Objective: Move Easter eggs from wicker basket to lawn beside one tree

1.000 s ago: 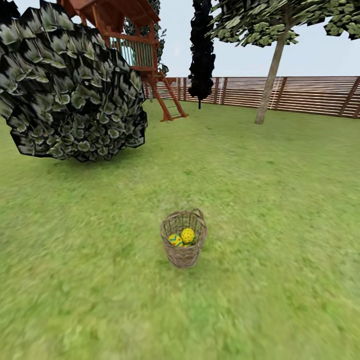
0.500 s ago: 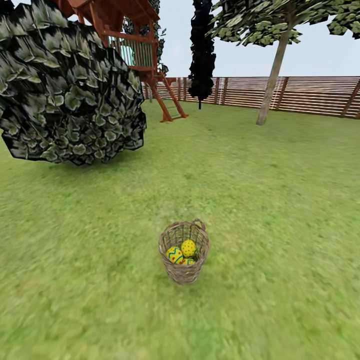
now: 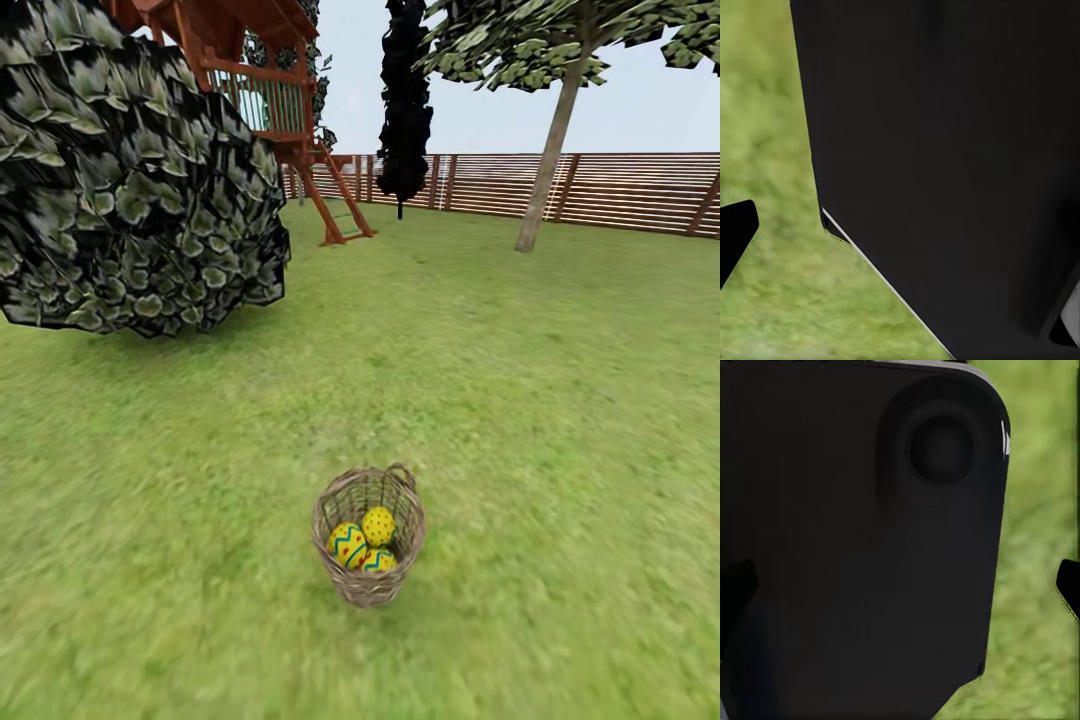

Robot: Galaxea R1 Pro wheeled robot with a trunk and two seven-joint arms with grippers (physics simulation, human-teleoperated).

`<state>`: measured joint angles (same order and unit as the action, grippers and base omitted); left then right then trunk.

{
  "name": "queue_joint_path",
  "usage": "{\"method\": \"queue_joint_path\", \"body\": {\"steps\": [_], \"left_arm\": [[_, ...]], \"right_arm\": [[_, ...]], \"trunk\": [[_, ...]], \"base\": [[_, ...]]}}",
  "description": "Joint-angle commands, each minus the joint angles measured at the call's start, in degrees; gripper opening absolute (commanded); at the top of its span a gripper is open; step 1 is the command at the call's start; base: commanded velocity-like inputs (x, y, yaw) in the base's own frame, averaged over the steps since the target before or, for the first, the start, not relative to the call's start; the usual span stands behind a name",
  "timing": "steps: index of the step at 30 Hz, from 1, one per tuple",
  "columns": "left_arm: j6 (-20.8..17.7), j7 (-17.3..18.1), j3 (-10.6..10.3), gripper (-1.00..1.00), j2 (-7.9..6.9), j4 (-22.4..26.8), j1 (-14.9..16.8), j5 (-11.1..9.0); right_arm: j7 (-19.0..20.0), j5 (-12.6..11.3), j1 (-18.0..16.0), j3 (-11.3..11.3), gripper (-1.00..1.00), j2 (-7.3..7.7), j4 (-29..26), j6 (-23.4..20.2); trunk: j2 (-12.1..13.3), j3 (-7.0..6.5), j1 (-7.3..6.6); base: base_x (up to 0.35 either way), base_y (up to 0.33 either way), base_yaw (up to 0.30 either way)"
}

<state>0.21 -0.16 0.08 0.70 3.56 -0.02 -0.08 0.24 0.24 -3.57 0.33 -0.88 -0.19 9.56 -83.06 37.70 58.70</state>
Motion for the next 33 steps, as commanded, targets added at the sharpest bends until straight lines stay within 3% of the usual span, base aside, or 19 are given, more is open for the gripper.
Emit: {"method": "queue_joint_path", "body": {"steps": [1,26,33], "left_arm": [[0.01,-0.02,0.01,1.00,0.01,0.05,-0.04,-0.01],[0.06,-0.02,0.01,1.00,0.01,0.05,0.00,-0.01],[0.06,-0.02,0.18,1.00,-0.13,0.09,-0.01,-0.42]], "right_arm": [[0.02,-0.07,-0.03,0.02,1.00,0.00,0.03,0.19],[0.02,0.20,-0.03,0.02,1.00,0.01,-0.01,0.19],[0.04,-0.18,-0.03,-0.12,1.00,-0.05,-0.06,0.19]], "trunk": [[-0.02,0.04,0.03],[-0.02,0.04,0.03],[-0.02,0.04,0.03]], "base": [[0.340,0.000,0.000],[0.333,0.000,0.000],[0.075,0.000,0.000]]}}
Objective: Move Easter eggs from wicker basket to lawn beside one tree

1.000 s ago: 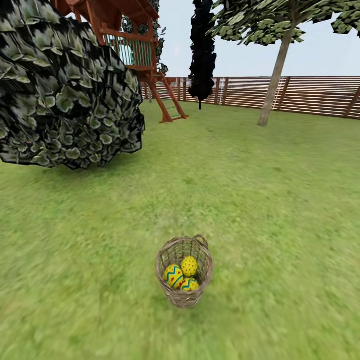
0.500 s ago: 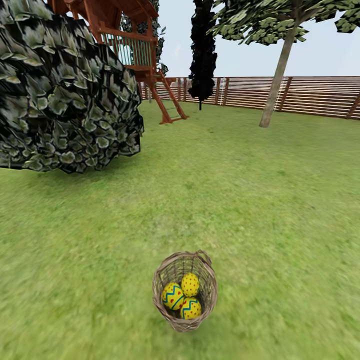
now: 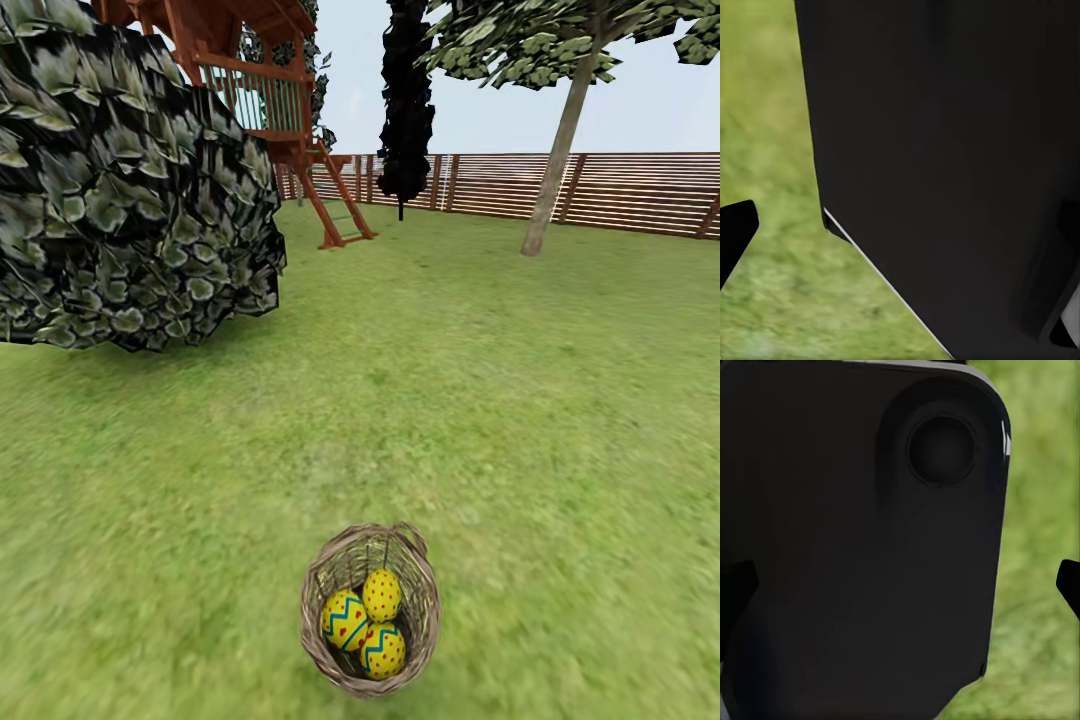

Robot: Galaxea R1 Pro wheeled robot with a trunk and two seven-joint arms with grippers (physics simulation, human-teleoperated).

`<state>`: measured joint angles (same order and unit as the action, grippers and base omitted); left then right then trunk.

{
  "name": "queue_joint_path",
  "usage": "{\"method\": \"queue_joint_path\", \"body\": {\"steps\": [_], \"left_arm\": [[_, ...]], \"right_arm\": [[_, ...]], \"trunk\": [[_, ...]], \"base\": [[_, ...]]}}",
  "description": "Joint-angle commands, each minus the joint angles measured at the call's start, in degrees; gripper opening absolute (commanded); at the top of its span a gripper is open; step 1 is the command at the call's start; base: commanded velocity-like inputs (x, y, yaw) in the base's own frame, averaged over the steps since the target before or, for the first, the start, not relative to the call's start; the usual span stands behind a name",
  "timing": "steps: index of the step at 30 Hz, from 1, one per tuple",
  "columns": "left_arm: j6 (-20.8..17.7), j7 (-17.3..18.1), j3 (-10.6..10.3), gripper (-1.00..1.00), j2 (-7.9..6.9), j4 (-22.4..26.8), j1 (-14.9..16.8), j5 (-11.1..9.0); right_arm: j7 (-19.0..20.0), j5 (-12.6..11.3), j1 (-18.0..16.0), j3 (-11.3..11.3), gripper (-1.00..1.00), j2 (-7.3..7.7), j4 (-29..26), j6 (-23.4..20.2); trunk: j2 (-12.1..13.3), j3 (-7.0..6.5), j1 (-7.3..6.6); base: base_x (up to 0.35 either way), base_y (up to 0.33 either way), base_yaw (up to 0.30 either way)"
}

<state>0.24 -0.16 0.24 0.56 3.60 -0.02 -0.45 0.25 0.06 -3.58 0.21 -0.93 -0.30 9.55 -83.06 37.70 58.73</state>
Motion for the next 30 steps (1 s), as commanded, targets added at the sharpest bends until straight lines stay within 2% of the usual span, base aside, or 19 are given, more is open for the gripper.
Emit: {"method": "queue_joint_path", "body": {"steps": [1,6,9,11,13,16,18,19,20,23,24,26,28,29,30], "left_arm": [[0.02,-0.02,0.08,1.00,-0.03,0.08,-0.01,-0.06],[0.07,0.04,0.12,1.00,-0.31,0.53,-0.03,-0.07],[-0.67,0.04,0.11,1.00,-0.67,5.59,0.59,0.19],[-0.90,-0.04,0.11,1.00,-1.16,10.27,0.67,0.27],[-1.46,-0.08,0.11,1.00,-1.70,15.78,0.86,0.22],[-4.60,-0.10,0.11,1.00,-2.03,23.70,3.08,0.08],[-9.98,-0.06,0.15,1.00,-2.01,27.72,6.32,-0.09],[-11.67,-0.07,0.16,1.00,-1.95,28.57,7.22,-0.16],[-17.00,-0.09,0.18,1.00,-1.72,31.24,9.94,-0.40],[-25.96,-0.79,0.19,1.00,-0.65,38.33,14.94,-0.63],[-28.33,-3.13,0.16,1.00,0.38,41.61,16.80,-0.62],[-29.55,-8.27,0.13,1.00,2.26,43.94,18.12,-0.63],[-30.25,-17.74,0.00,1.00,4.39,46.29,19.89,-0.73],[-30.46,-21.73,-0.05,1.00,5.00,47.55,21.02,-0.86],[-30.61,-24.29,-0.09,1.00,5.40,48.84,21.99,-1.30]], "right_arm": [[0.05,-0.06,-0.03,-0.01,1.00,0.02,0.05,0.18],[0.31,0.01,-0.03,0.00,1.00,0.30,-0.40,-0.37],[0.40,0.46,-0.25,0.09,1.00,0.55,-8.77,-0.85],[0.29,0.54,-0.27,0.17,1.00,0.57,-15.44,-2.98],[0.10,0.65,-0.30,0.21,1.00,0.60,-23.70,-10.24],[-0.12,0.65,-1.21,0.18,1.00,0.73,-39.55,-25.39],[-0.44,0.65,-2.10,0.13,1.00,0.79,-50.08,-34.47],[-0.63,0.63,-2.40,0.10,1.00,0.80,-52.33,-36.43],[-1.74,0.59,-3.83,0.03,1.00,0.82,-57.91,-41.32],[-4.64,0.47,-8.00,-0.09,1.00,0.84,-63.92,-46.30],[-5.63,0.31,-10.82,-0.11,1.00,0.82,-64.58,-47.25],[-6.35,0.21,-13.78,-0.13,1.00,0.83,-64.41,-47.91],[-6.83,0.10,-16.95,-0.18,1.00,0.88,-64.24,-48.38],[-6.90,0.14,-17.92,-0.19,1.00,0.96,-64.20,-48.40],[-6.94,0.24,-18.53,-0.20,1.00,1.05,-64.17,-48.37]], "trunk": [[-0.02,0.04,0.00],[-0.02,0.04,0.00],[-0.02,0.04,0.00],[-0.02,0.04,0.00],[-0.02,0.04,0.00],[-0.02,0.04,0.00],[-0.02,0.04,0.00],[-0.02,0.04,0.00],[-0.02,0.04,0.00],[-0.02,0.04,0.00],[-0.02,0.04,0.00],[-0.02,0.04,0.00],[-0.02,0.04,0.00],[-0.02,0.04,0.00],[-0.02,0.04,0.00]], "base": [[0.003,0.000,0.000],[0.000,0.000,0.000],[0.000,0.000,0.000],[0.000,0.000,0.000],[0.000,0.000,0.000],[0.000,0.000,0.000],[0.000,0.000,0.000],[0.000,0.000,0.000],[0.000,0.000,0.000],[0.000,0.000,0.000],[0.000,0.000,0.000],[0.000,0.000,0.000],[0.000,0.000,0.000],[0.000,0.000,0.000],[0.000,0.000,0.000]]}}
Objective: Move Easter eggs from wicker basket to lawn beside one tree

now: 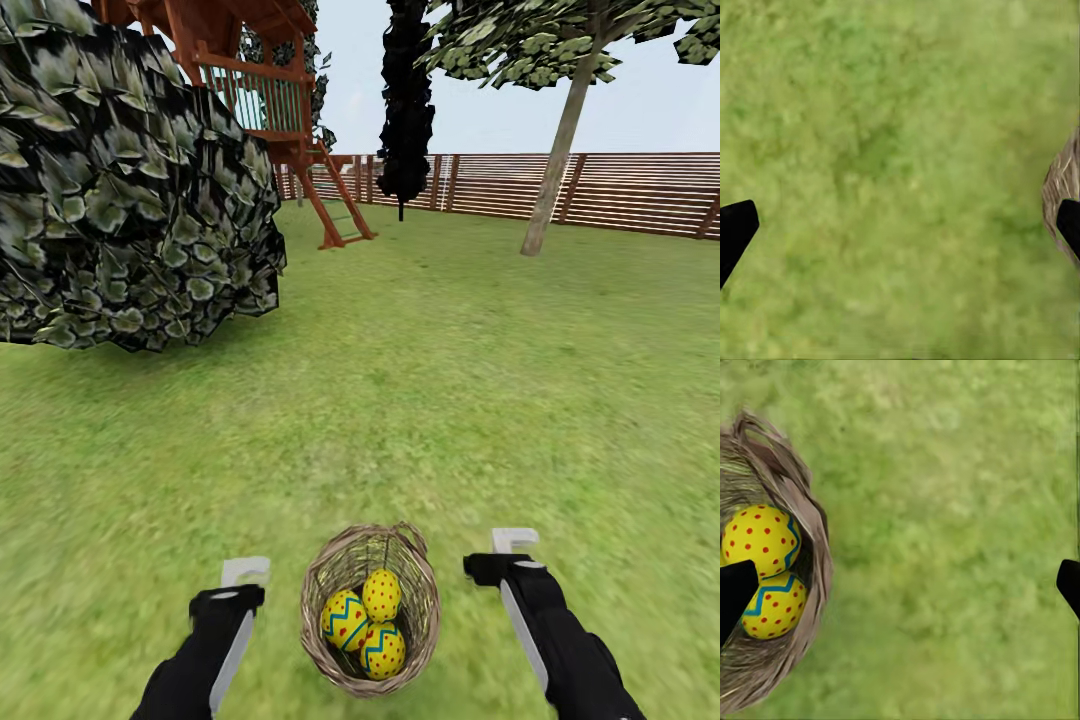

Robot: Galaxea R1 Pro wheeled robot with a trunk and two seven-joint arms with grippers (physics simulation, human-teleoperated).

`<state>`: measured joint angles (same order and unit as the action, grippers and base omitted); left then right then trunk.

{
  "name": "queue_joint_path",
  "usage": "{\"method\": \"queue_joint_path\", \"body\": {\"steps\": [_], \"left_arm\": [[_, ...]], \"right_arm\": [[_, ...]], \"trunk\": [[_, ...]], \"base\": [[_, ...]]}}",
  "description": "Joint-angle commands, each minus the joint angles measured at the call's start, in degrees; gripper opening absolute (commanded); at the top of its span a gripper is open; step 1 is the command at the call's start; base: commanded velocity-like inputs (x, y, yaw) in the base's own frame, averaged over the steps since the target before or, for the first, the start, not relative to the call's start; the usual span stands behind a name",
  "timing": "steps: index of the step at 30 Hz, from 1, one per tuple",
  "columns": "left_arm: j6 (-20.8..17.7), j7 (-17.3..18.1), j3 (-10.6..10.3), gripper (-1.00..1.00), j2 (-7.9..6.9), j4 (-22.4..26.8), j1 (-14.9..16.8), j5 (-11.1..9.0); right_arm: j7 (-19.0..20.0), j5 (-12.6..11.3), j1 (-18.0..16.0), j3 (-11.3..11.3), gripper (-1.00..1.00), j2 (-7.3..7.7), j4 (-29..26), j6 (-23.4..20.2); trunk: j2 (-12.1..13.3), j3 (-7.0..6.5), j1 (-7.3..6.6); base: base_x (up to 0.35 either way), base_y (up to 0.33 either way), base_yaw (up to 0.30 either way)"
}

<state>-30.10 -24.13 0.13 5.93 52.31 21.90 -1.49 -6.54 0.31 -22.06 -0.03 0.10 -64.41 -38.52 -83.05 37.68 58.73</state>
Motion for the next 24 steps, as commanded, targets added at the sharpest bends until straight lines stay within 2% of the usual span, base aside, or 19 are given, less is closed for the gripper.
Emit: {"method": "queue_joint_path", "body": {"steps": [1,3,5,6,9,13,15,24], "left_arm": [[-0.37,-1.77,0.00,1.00,0.29,1.31,0.69,-1.25],[-0.46,-2.92,-0.14,1.00,0.51,2.60,1.36,-4.91],[-0.36,-3.20,-0.25,1.00,0.18,3.05,1.67,-9.75],[-0.28,-3.20,-0.27,1.00,0.07,3.12,1.73,-11.03],[-0.62,-3.37,-0.14,1.00,-0.14,3.62,1.80,-12.90],[-0.84,-3.48,-0.13,1.00,0.01,3.36,1.83,-13.59],[-0.86,-3.50,-0.13,1.00,0.04,3.31,1.83,-14.65],[-0.62,-3.72,0.03,1.00,-0.11,3.24,1.80,-24.25]], "right_arm": [[-0.21,0.13,-0.46,0.03,1.00,0.07,-0.16,-0.28],[-0.27,0.28,-0.90,0.07,1.00,0.16,-0.56,-0.30],[-0.36,0.36,-1.09,0.19,1.00,0.20,-0.99,-0.16],[-0.39,0.37,-1.13,0.23,1.00,0.19,-0.97,-0.09],[-0.45,0.41,-1.16,0.46,1.00,0.09,-1.13,-0.04],[-0.48,0.40,-1.16,0.42,1.00,0.14,-1.12,-0.03],[-0.48,0.40,-1.18,0.28,1.00,0.20,-1.24,-0.01],[-0.41,0.39,-1.19,0.12,1.00,0.25,-1.18,0.04]], "trunk": [[-0.03,0.06,0.00],[-0.03,0.06,0.00],[-0.03,0.06,0.00],[-0.03,0.06,0.00],[-0.03,0.06,0.00],[-0.03,0.06,0.00],[-0.03,0.06,0.00],[-0.03,0.06,0.00]], "base": [[0.000,0.000,0.000],[0.000,0.000,0.000],[0.000,0.000,0.000],[0.000,0.000,0.000],[0.000,0.000,0.000],[0.000,0.000,0.000],[0.000,0.000,0.000],[0.000,0.000,0.000]]}}
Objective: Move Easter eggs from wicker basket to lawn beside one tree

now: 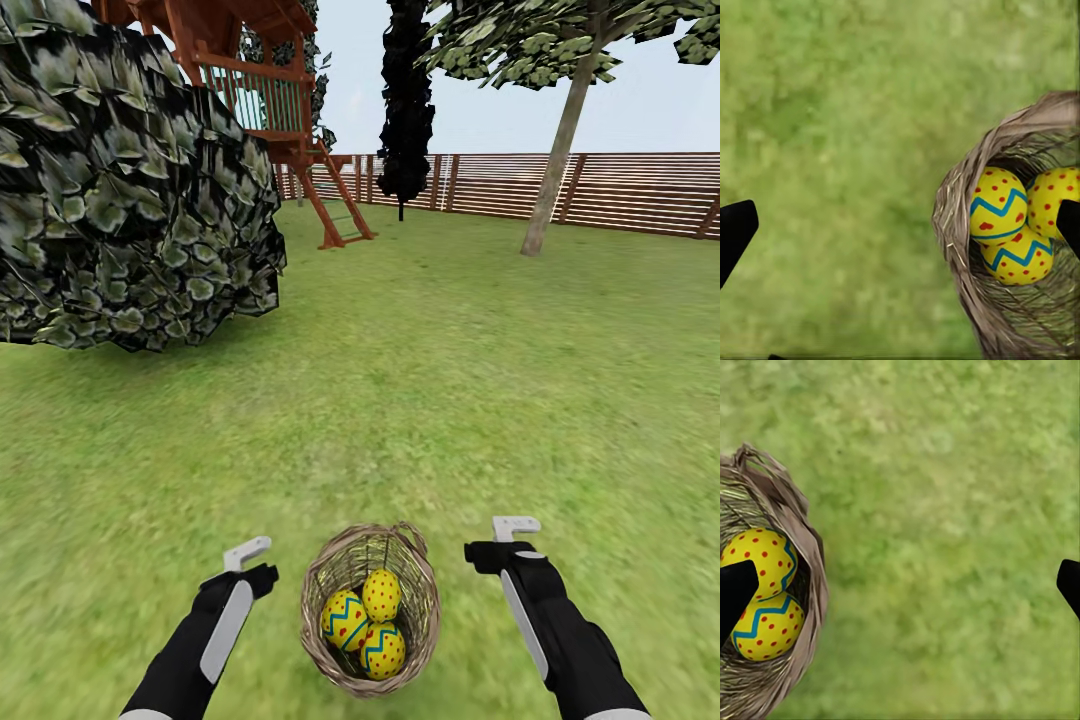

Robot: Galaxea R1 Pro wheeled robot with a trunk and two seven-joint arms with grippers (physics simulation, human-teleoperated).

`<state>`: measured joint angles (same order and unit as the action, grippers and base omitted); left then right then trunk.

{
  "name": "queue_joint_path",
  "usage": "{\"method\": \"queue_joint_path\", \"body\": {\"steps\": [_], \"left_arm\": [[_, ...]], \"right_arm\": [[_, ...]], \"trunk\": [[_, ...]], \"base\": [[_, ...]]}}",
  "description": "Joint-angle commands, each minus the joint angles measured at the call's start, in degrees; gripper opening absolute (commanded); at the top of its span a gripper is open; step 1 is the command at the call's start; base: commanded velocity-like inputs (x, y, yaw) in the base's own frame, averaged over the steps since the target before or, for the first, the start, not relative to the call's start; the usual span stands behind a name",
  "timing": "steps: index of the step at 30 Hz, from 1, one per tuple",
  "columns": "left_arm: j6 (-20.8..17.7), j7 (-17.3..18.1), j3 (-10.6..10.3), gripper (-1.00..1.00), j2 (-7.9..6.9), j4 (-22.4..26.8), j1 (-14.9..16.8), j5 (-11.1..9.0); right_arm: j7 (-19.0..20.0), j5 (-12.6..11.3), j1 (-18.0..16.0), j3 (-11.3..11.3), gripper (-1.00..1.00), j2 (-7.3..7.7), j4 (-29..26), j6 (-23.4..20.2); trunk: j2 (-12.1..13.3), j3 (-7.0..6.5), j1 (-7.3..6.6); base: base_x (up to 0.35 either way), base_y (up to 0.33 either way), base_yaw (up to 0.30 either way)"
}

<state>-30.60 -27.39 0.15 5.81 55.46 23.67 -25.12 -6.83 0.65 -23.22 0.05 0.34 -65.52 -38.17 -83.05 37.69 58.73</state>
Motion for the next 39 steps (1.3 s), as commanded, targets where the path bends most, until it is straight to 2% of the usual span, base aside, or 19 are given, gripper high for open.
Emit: {"method": "queue_joint_path", "body": {"steps": [1,3,5,7,8,11,14,16,18,24,26,28,30,31,33,35,39], "left_arm": [[-0.10,-0.48,0.05,1.00,0.01,0.09,0.01,-2.15],[-0.04,-0.50,0.04,1.00,0.00,0.09,-0.01,-5.65],[0.18,-0.54,0.06,1.00,0.10,0.09,-0.02,-10.45],[0.31,-0.65,0.20,1.00,0.14,0.10,-0.02,-13.08],[0.34,-0.69,0.26,1.00,0.15,0.10,-0.02,-13.70],[0.58,-0.90,1.49,1.00,0.29,0.08,-0.01,-18.14],[0.92,-0.97,2.05,1.00,0.73,0.02,-0.02,-19.75],[1.90,-0.98,2.09,1.00,1.07,0.01,-0.02,-20.07],[5.61,-0.99,2.00,1.00,1.51,-0.63,-0.02,-20.30],[15.44,-1.16,1.70,1.00,1.68,-10.99,0.27,-19.88],[18.27,-2.86,1.42,1.00,1.75,-12.65,0.54,-19.73],[21.50,-8.86,-0.77,1.00,1.98,-13.49,0.82,-19.51],[24.14,-15.29,-5.85,1.00,2.02,-13.52,0.94,-19.48],[25.59,-17.95,-9.83,1.00,1.88,-13.15,0.98,-19.64],[26.52,-19.56,-13.42,1.00,1.75,-12.49,1.01,-19.74],[26.91,-20.22,-15.18,1.00,1.71,-12.09,1.02,-19.79],[26.97,-20.57,-16.20,1.00,1.73,-11.44,1.03,-19.87]], "right_arm": [[-0.12,0.05,-0.01,0.04,1.00,0.01,-0.06,-0.28],[-0.08,0.05,0.00,0.04,1.00,0.01,-0.09,-0.26],[0.07,0.00,-0.02,0.04,1.00,0.01,-0.02,-0.20],[0.23,-0.02,-0.02,0.04,1.00,0.01,0.06,-0.17],[0.26,-0.03,-0.03,0.04,1.00,0.01,0.07,-0.17],[0.44,-0.07,-0.01,0.09,1.00,-0.05,0.27,-0.15],[0.55,-0.11,0.01,0.12,1.00,-0.07,0.36,-0.15],[0.55,-0.12,-0.02,0.13,1.00,-0.12,0.38,-0.15],[0.57,-0.18,-0.03,0.13,1.00,-0.09,0.39,-0.15],[0.57,-0.38,-0.02,0.18,1.00,-0.13,0.48,-0.15],[0.58,-0.38,0.00,0.20,1.00,-0.14,0.50,-0.15],[0.58,-0.44,-0.01,0.21,1.00,-0.15,0.54,-0.15],[0.58,-0.48,-0.01,0.22,1.00,-0.16,0.56,-0.15],[0.58,-0.52,-0.01,0.22,1.00,-0.16,0.56,-0.15],[0.58,-0.55,0.00,0.22,1.00,-0.16,0.62,-0.15],[0.58,-0.56,-0.03,0.22,1.00,-0.16,0.62,-0.15],[0.58,-0.56,-0.01,0.27,1.00,-0.19,0.69,-0.15]], "trunk": [[-0.03,0.05,0.00],[-0.03,0.05,0.00],[-0.03,0.05,0.00],[-0.03,0.05,0.00],[-0.03,0.05,0.00],[-0.03,0.05,0.00],[-0.03,0.05,0.00],[-0.03,0.05,0.00],[-0.03,0.05,0.00],[-0.03,0.05,0.00],[-0.03,0.05,0.00],[-0.03,0.05,0.00],[-0.03,0.05,0.00],[-0.03,0.05,0.00],[-0.03,0.05,0.00],[-0.03,0.05,0.00],[-0.03,0.05,0.00]], "base": [[0.000,0.000,0.000],[0.000,0.000,0.000],[0.000,0.000,0.000],[0.000,0.000,0.000],[0.000,0.000,0.000],[0.000,0.000,0.000],[0.000,0.000,0.000],[0.000,0.000,0.000],[0.000,0.000,0.000],[0.000,0.000,0.000],[0.000,0.000,0.000],[0.000,0.000,0.000],[0.000,0.000,0.000],[0.000,0.000,0.000],[0.000,0.000,0.000],[0.000,0.000,0.000],[0.000,0.000,0.000]]}}
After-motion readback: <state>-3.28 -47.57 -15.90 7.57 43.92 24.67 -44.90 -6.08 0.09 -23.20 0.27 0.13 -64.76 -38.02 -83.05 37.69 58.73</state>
